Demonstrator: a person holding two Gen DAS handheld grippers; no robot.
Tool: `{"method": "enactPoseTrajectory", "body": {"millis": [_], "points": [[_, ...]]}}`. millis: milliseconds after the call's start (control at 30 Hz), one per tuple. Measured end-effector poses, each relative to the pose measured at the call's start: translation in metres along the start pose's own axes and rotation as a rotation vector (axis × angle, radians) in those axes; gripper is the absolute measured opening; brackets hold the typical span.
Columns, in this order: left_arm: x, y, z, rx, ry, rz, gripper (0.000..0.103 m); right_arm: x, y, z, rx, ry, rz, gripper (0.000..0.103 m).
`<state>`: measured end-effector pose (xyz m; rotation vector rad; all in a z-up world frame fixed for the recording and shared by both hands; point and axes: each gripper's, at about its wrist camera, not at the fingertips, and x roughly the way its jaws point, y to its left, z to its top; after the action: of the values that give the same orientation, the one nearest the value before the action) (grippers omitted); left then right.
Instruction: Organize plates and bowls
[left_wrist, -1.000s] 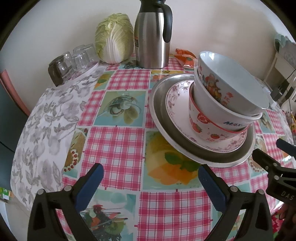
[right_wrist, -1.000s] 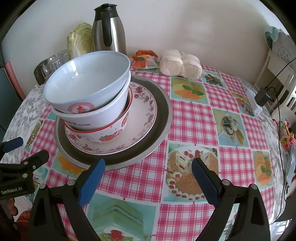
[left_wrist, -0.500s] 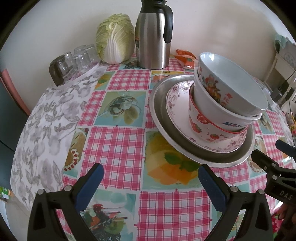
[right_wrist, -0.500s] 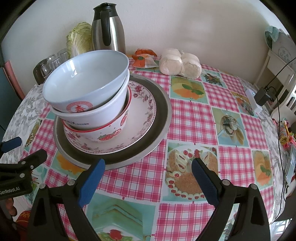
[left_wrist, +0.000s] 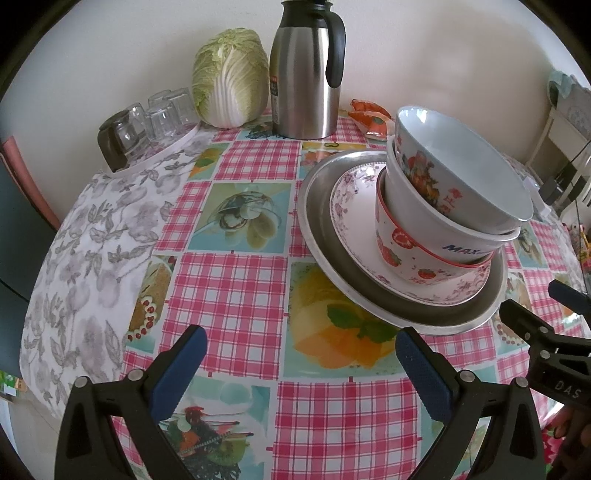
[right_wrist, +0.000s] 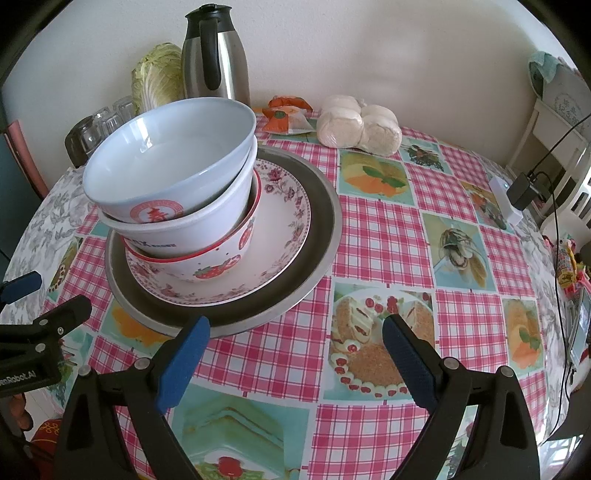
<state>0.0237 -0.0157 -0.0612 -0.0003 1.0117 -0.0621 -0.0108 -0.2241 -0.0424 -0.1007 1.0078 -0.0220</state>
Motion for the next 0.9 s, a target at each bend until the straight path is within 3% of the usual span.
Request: {"method": "enactPoseTrajectory", "body": {"millis": [900], "points": [[-0.0036,0.0041,-0.0003,-0.009,-0.012,0.031,0.103,0.0005,-0.0001,-0.0004,0.001,0.003,-0.001,0.095]]}}
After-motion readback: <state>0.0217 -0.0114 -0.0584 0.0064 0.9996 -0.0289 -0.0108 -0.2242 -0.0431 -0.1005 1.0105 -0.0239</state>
